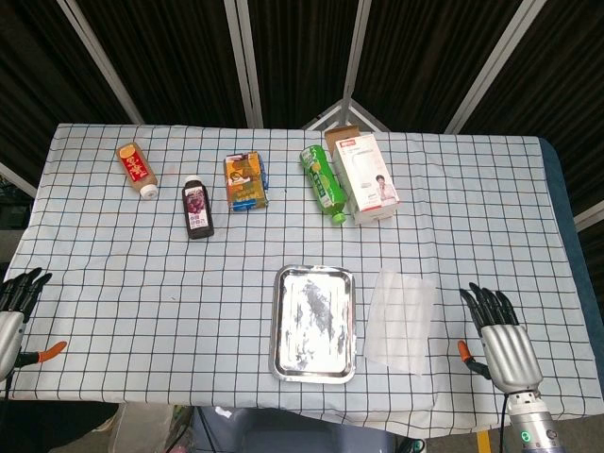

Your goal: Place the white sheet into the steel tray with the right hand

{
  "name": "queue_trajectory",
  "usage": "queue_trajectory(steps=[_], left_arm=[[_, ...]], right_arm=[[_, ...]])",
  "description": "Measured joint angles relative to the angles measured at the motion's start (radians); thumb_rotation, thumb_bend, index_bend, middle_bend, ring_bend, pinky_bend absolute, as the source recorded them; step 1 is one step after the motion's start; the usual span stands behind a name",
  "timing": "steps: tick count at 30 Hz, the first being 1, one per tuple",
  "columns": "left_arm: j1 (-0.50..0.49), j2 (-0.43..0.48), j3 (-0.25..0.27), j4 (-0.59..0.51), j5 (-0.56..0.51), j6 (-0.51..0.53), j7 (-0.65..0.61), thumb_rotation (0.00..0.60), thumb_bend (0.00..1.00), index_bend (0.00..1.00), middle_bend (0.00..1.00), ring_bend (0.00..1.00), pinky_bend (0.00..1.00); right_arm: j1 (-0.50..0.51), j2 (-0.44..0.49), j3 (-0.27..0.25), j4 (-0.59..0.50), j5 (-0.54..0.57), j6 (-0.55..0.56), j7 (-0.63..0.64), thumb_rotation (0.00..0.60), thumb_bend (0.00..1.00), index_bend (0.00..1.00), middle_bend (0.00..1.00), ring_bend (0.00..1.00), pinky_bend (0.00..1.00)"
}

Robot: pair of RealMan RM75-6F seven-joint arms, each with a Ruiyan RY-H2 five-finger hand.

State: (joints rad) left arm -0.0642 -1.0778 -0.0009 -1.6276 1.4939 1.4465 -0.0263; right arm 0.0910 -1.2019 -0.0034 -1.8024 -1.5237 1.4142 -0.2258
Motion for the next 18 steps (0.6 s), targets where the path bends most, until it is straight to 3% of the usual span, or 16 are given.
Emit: queue_trajectory(steps=[18], left_arm=[[-0.002, -0.001, -0.002, 0.003, 0.002, 0.0, -0.005, 0.6, 0.0, 0.0, 0.0, 0.0, 0.0]], right_arm=[[0.004, -0.03, -0.033, -0.003, -0.055, -0.016, -0.059, 0.6, 0.42, 0.0, 0.0, 0.0, 0.0]])
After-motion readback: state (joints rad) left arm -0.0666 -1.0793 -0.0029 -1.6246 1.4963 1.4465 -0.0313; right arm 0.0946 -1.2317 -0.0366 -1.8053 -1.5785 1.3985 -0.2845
